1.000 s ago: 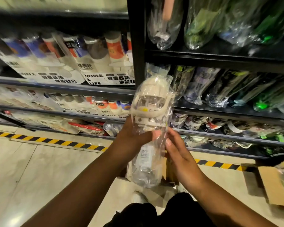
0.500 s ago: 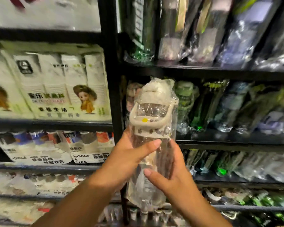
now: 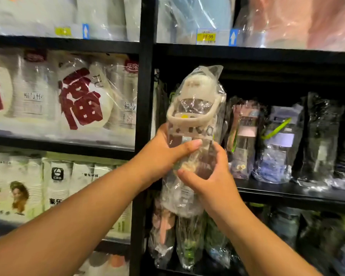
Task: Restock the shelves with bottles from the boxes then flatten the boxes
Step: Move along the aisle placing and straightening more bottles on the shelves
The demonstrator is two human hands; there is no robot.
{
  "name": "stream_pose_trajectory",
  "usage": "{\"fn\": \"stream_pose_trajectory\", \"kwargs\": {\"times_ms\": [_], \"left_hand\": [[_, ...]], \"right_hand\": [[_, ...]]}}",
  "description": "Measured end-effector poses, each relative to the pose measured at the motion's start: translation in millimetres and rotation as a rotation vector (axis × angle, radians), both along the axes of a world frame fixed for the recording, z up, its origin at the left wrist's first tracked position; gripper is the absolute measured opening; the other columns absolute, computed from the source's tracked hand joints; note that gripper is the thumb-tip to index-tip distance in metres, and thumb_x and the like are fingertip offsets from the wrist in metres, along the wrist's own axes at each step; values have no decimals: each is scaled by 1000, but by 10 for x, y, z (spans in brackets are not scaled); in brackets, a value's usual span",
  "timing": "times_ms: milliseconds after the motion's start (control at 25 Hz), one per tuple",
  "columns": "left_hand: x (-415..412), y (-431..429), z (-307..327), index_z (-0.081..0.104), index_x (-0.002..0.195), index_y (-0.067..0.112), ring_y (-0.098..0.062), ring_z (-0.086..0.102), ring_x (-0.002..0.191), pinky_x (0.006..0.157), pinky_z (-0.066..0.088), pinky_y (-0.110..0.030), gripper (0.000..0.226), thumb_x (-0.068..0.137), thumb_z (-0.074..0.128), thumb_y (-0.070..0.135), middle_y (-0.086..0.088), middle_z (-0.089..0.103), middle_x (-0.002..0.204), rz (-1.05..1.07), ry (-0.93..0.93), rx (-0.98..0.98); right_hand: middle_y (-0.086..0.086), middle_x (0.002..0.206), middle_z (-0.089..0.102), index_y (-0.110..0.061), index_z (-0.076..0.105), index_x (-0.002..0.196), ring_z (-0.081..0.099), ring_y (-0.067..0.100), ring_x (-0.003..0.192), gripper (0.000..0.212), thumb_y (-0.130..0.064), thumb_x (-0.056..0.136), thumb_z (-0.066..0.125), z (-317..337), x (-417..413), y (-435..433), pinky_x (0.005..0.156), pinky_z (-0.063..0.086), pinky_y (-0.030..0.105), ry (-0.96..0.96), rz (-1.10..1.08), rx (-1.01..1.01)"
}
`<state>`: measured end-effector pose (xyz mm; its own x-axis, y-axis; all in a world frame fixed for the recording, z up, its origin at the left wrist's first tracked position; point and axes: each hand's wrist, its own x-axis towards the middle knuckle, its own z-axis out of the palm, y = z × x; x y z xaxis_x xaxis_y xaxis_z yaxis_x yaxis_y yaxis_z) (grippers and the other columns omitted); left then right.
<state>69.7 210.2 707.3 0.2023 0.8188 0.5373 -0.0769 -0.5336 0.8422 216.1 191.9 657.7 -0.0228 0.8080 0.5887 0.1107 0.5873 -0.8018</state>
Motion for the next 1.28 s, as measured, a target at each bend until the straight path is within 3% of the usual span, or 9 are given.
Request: {"fn": "stream_pose_trajectory", "kwargs": {"times_ms": [80, 160, 240, 360, 440, 560, 680, 1000, 1280], "left_hand": [[-48, 147, 178, 41, 143, 25, -7, 64, 115, 103, 50, -34, 97, 61, 85, 53, 9, 66, 126, 170, 114, 108], [-103, 248, 240, 30, 150, 28, -4, 54, 121, 103, 43, -28, 96, 72, 78, 57, 14, 55, 134, 403, 355, 226], [-160, 301, 176, 26, 152, 27, -11, 46, 130, 106, 41, -32, 88, 82, 67, 60, 7, 48, 144, 605, 551, 393], [-249, 370, 22, 47, 142, 17, -24, 48, 128, 110, 40, -46, 68, 85, 55, 54, -4, 54, 137, 831, 728, 810], [-360, 474, -47, 56, 132, 15, -30, 49, 128, 111, 37, -50, 54, 86, 57, 44, -8, 55, 135, 985, 839, 987], [-520, 657, -195, 57, 131, 16, -31, 31, 145, 116, 30, -52, 52, 87, 55, 44, -9, 44, 150, 1079, 919, 919], [-589, 815, -461, 64, 125, 14, -32, 16, 152, 124, 18, -42, 45, 88, 57, 38, -9, 40, 155, 1040, 924, 984], [-578, 879, -531, 71, 114, 9, -37, 17, 149, 124, 12, -38, 35, 85, 56, 23, -12, 43, 152, 1042, 797, 1069], [-580, 882, -537, 72, 113, 9, -37, 17, 149, 124, 14, -37, 34, 85, 56, 21, -11, 44, 152, 1047, 774, 1067]], "right_hand": [[-28, 116, 51, -44, 17, 141, 55, -23, 96, 94, -17, 78, 82, 193, -39, 215, 77, 48, 7, -4, -27, 52], [-14, 132, 53, -42, 14, 148, 56, -8, 113, 99, -22, 77, 81, 283, -71, 442, 89, 49, 16, -8, -60, 93], [-4, 150, 40, -42, 10, 150, 46, 7, 132, 103, -34, 75, 81, 275, -80, 625, 106, 45, 31, -3, -94, 92], [-4, 160, 21, -36, 6, 153, 30, 12, 143, 107, -38, 77, 82, 182, -66, 840, 110, 32, 28, -30, -148, 72], [0, 159, 25, -34, 6, 153, 30, 13, 141, 106, -37, 78, 82, 86, -74, 967, 105, 31, 25, -85, -175, 65], [-1, 156, 30, -34, 7, 153, 34, 14, 140, 105, -39, 78, 80, -45, -128, 1109, 102, 31, 24, -131, -205, 65], [-1, 154, 32, -36, 7, 152, 35, 15, 139, 105, -42, 78, 80, -99, -193, 1189, 108, 35, 29, -157, -230, 86], [3, 153, 33, -33, 6, 153, 36, 26, 138, 103, -48, 79, 76, -183, -240, 1231, 109, 39, 45, -301, -325, 71], [9, 149, 32, -25, 8, 155, 41, 25, 134, 101, -40, 82, 77, -136, -292, 1209, 103, 42, 37, -396, -399, 51]]}}
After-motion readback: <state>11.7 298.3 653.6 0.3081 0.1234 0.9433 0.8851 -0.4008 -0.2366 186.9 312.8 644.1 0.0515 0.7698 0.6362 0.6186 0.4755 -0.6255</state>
